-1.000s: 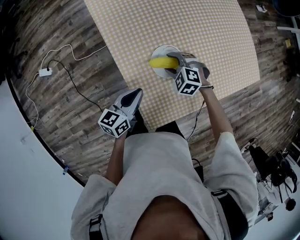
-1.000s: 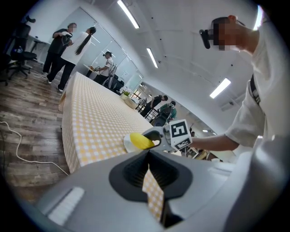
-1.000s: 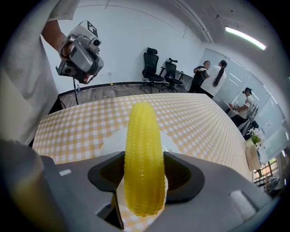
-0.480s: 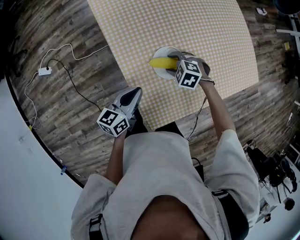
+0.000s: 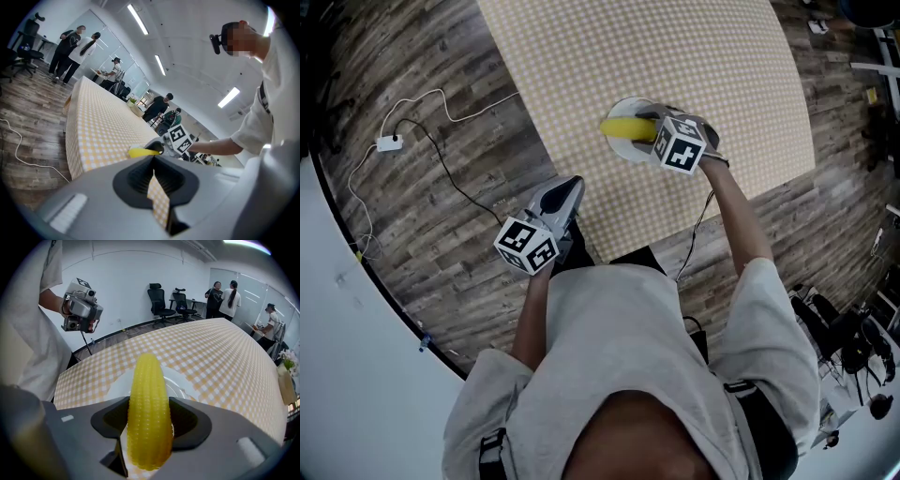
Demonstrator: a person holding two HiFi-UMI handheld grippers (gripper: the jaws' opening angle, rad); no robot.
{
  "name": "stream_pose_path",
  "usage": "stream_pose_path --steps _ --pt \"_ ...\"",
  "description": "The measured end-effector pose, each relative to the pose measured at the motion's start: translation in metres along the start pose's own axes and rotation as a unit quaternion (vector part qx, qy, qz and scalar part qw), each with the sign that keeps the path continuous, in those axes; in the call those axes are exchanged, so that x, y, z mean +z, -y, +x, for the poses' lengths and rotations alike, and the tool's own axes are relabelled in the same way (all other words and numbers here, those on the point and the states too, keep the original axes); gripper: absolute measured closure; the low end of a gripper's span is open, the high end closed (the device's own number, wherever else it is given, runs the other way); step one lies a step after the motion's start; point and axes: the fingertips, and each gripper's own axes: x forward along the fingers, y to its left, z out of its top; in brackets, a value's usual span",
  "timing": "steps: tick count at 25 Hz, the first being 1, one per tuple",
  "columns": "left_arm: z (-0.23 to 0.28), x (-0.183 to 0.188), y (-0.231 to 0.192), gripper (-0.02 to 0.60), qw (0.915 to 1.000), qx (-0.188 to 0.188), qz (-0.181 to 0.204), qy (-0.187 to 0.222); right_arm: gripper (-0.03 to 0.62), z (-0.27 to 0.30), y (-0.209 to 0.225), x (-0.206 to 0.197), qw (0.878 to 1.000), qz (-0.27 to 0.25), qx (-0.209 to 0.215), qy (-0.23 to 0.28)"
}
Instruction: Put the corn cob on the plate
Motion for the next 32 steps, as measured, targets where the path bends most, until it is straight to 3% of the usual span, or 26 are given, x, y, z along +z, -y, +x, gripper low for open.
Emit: stream_pose_path --steps 8,10,12,18,27,32 --pt "-0.007 0.002 0.001 0.574 1.0 0.001 0.003 0.006 0.327 -0.001 0.001 0.0 1.0 0.002 -0.015 0.005" --pt "-0.009 0.003 0.003 0.574 1.0 0.001 0.005 0.008 0.313 -0.001 0.001 -0.001 1.0 0.005 -0.019 0.008" --pt "-0.01 0.004 0.004 0.574 0.9999 0.001 0.006 0.01 0.249 -0.002 0.0 -0.002 1.0 0.008 -0.019 0.01" --pt "-0.011 0.006 0.007 0.574 0.9999 0.0 0.009 0.014 0.238 -0.01 0.004 0.006 0.999 0.006 -0.037 0.026" --pt "-0.014 0.01 0.019 0.574 0.9995 -0.007 0.022 0.021 0.383 -0.045 0.01 0.026 0.991 0.005 -0.104 0.08" --pt "-0.016 0.014 0.032 0.574 0.999 -0.012 0.035 0.027 0.594 -0.071 0.018 0.03 0.978 0.028 -0.174 0.114"
